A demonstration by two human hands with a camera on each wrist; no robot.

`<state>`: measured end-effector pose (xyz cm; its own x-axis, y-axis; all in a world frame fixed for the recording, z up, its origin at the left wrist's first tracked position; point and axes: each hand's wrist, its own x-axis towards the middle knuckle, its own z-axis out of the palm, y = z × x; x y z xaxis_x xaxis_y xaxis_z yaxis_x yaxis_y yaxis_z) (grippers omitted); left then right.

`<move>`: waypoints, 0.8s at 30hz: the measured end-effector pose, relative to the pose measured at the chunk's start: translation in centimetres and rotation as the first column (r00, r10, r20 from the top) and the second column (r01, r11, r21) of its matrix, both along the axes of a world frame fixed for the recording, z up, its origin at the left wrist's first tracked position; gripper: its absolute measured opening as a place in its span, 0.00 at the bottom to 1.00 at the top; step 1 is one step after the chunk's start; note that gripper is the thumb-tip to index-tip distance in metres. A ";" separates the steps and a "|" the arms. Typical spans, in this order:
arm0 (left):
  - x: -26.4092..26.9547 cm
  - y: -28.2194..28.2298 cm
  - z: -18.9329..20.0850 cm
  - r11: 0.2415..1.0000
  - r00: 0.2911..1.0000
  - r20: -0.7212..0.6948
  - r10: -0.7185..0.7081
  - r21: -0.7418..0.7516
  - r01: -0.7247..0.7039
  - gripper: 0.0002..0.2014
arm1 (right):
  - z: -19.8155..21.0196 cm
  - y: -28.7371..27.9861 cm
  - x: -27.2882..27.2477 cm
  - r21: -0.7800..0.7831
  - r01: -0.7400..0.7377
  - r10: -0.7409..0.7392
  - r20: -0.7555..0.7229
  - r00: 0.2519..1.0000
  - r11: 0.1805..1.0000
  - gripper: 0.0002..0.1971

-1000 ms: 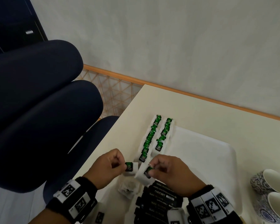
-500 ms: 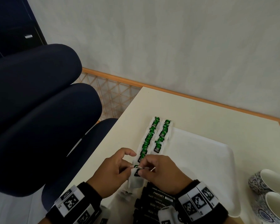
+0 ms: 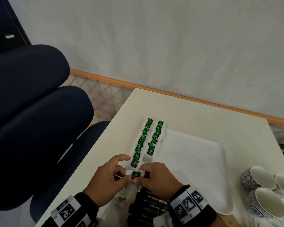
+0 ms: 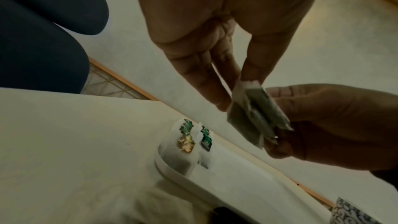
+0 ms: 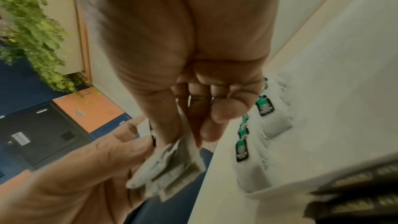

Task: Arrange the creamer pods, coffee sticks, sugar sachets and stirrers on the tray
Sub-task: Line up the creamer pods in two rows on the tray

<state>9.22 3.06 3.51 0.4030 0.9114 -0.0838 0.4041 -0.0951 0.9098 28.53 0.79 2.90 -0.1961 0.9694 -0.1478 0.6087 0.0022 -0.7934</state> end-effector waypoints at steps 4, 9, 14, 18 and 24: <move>-0.9 0.3 -1.3 0.999 0.994 -0.108 0.029 0.027 -0.026 0.21 | -2.3 1.5 1.6 -0.029 0.145 -0.139 0.135 0.981 0.989 0.19; -2.3 0.4 -2.6 0.997 0.978 -0.190 0.082 0.028 -0.078 0.17 | -5.1 3.2 3.3 -0.071 0.250 -0.226 0.243 0.943 0.966 0.17; -3.2 0.3 -3.2 0.994 0.967 -0.230 0.107 0.018 -0.106 0.16 | -6.7 4.3 2.7 -0.084 0.257 -0.219 0.314 0.924 0.963 0.13; -3.7 0.2 -3.5 0.992 0.962 -0.242 0.123 0.008 -0.125 0.15 | -7.0 5.0 2.4 -0.063 0.319 -0.292 0.271 0.917 0.946 0.03; -4.0 -0.2 -3.8 0.991 0.960 -0.253 0.119 -0.025 -0.129 0.14 | -7.2 4.9 2.1 -0.066 0.383 -0.363 0.210 0.908 0.921 0.12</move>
<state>5.23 2.90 -0.27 0.2483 0.9466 -0.2055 0.6258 0.0051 0.7799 30.61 5.64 -4.33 0.2184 0.9434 -0.2496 0.6881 -0.3303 -0.6461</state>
